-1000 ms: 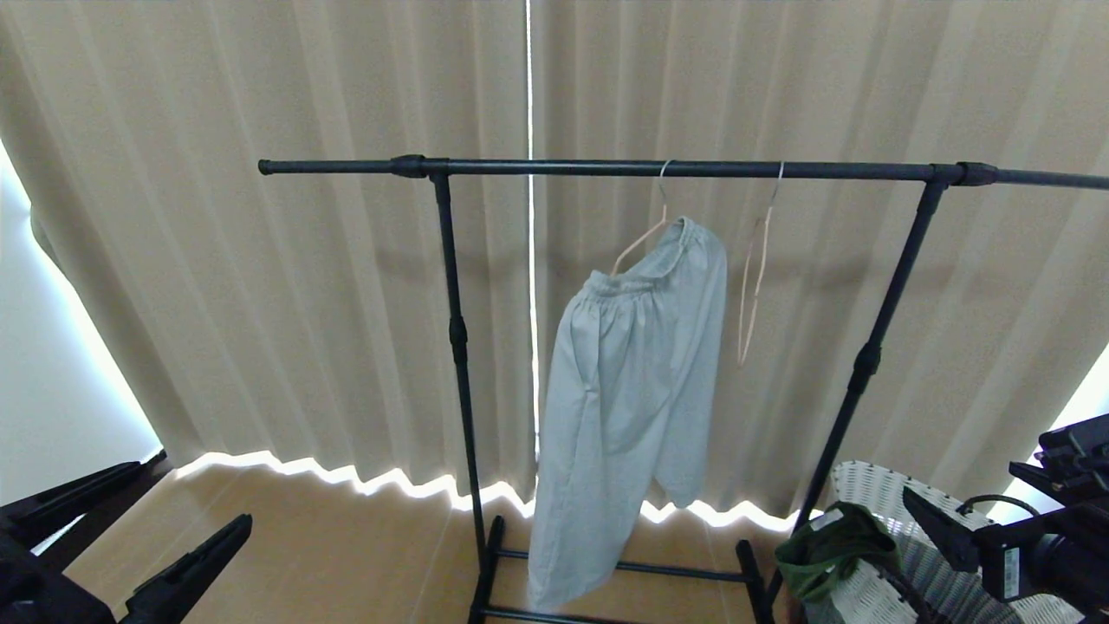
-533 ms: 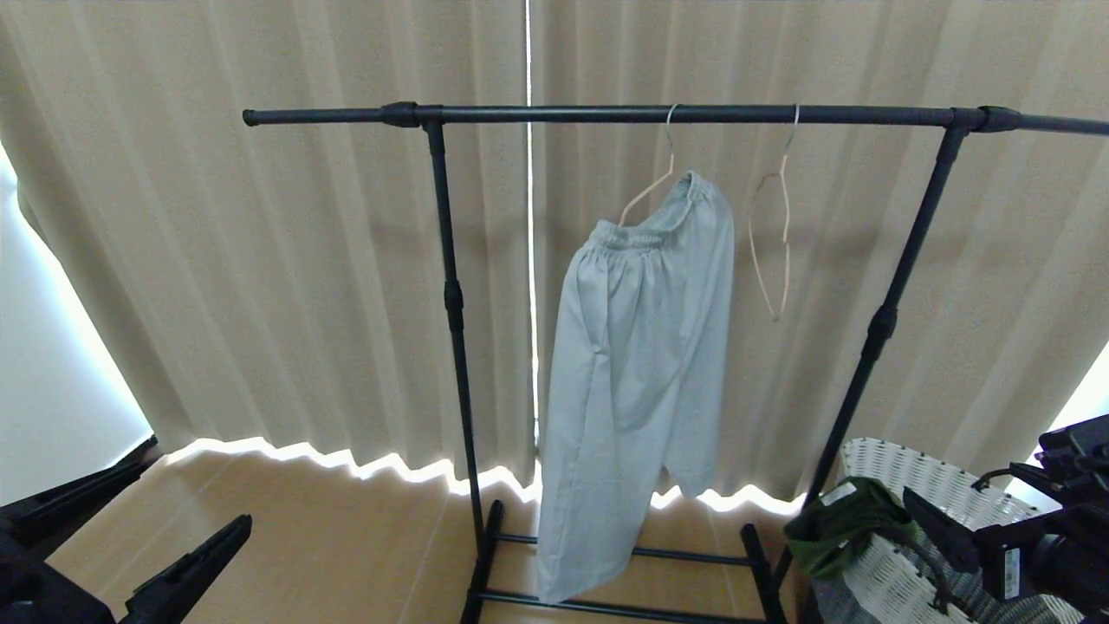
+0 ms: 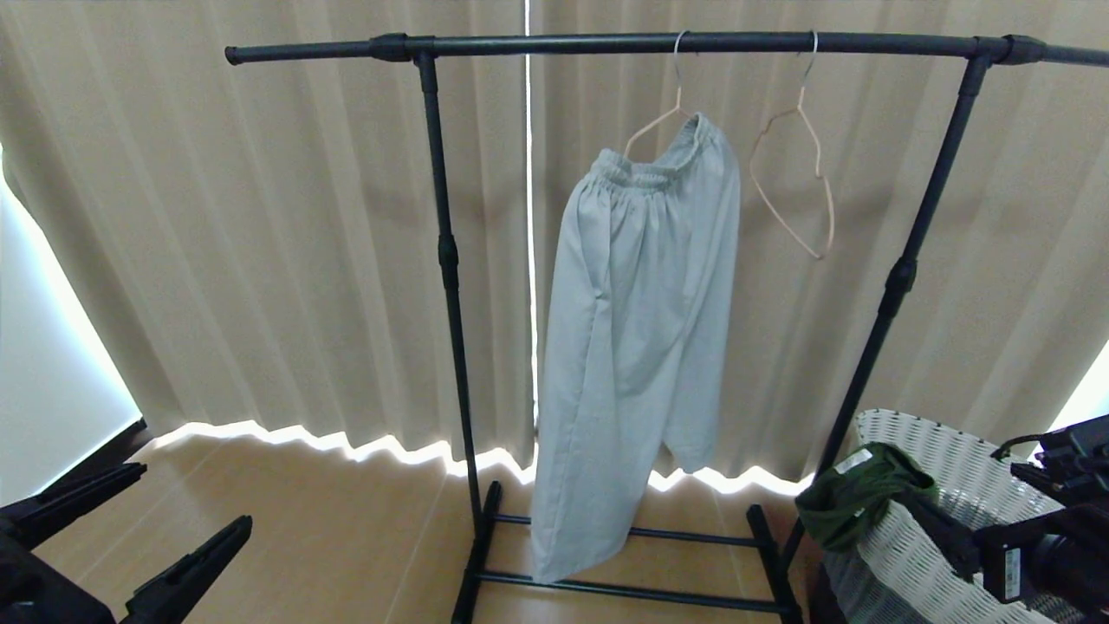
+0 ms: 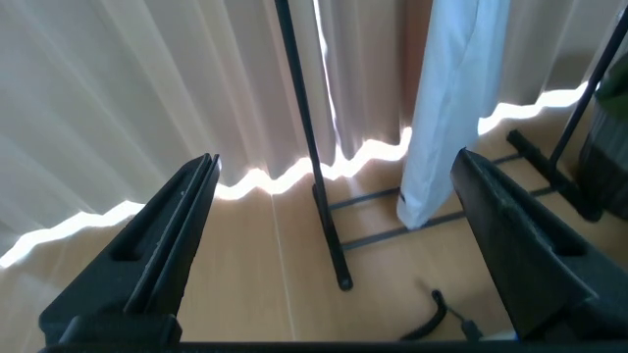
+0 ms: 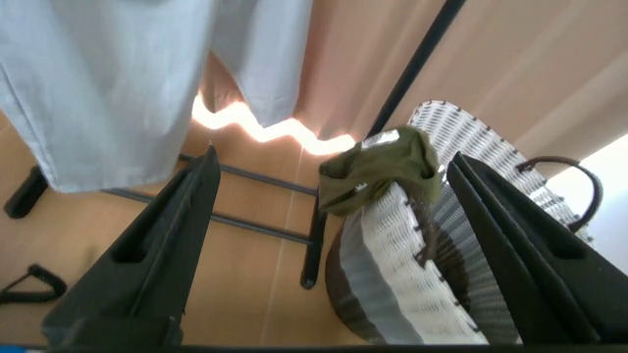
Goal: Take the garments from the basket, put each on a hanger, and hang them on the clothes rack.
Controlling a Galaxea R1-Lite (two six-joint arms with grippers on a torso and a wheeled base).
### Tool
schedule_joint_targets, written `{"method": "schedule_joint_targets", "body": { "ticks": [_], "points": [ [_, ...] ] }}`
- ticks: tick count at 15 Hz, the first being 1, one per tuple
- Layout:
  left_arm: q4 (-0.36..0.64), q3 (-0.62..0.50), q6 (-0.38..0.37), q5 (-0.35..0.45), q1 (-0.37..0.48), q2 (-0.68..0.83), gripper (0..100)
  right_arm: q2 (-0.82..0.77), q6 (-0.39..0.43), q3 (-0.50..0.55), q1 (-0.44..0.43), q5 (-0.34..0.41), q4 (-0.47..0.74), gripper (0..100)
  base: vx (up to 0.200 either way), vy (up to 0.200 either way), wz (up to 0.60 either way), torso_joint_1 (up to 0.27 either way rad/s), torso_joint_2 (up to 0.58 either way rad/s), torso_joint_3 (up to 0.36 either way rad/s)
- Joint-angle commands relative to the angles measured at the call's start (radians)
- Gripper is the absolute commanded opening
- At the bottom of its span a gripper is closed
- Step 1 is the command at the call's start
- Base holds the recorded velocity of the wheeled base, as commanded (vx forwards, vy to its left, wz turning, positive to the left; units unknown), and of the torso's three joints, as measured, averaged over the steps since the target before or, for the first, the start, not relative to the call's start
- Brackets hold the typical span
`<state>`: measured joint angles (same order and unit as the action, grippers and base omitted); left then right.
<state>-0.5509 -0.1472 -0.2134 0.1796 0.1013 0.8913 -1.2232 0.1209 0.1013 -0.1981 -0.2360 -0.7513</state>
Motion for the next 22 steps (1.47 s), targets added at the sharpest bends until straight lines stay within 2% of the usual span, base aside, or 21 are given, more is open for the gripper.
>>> {"method": "schedule_joint_targets", "body": {
  "ticks": [1,5,12,15,22],
  "points": [
    [0.0,0.0,0.0,0.0,0.0,0.002,100,0.001,0.0,-0.002,0.002,0.0,0.0,100,0.0,0.0,0.0,-0.09,0.45,0.334],
    [0.0,0.002,0.0,0.0,0.0,0.002,100,0.001,-0.001,0.0,0.002,0.0,-0.003,100,0.0,0.0,0.0,-0.063,0.34,0.274],
    [-0.001,0.002,0.0,0.0,0.0,-0.006,100,-0.001,-0.001,0.0,0.002,0.0,0.0,100,0.0,0.0,0.0,-0.006,0.02,0.013],
    [-0.008,-0.008,0.045,0.001,0.0,-0.005,100,0.001,-0.001,0.0,0.002,0.0,0.0,100,0.0,0.0,0.0,0.0,0.0,0.0],
    [-0.004,-0.005,0.04,0.0,0.0,-0.003,100,-0.001,-0.001,-0.002,0.002,0.0,0.001,100,0.0,0.0,0.0,0.0,0.0,0.0]
  ]
}}
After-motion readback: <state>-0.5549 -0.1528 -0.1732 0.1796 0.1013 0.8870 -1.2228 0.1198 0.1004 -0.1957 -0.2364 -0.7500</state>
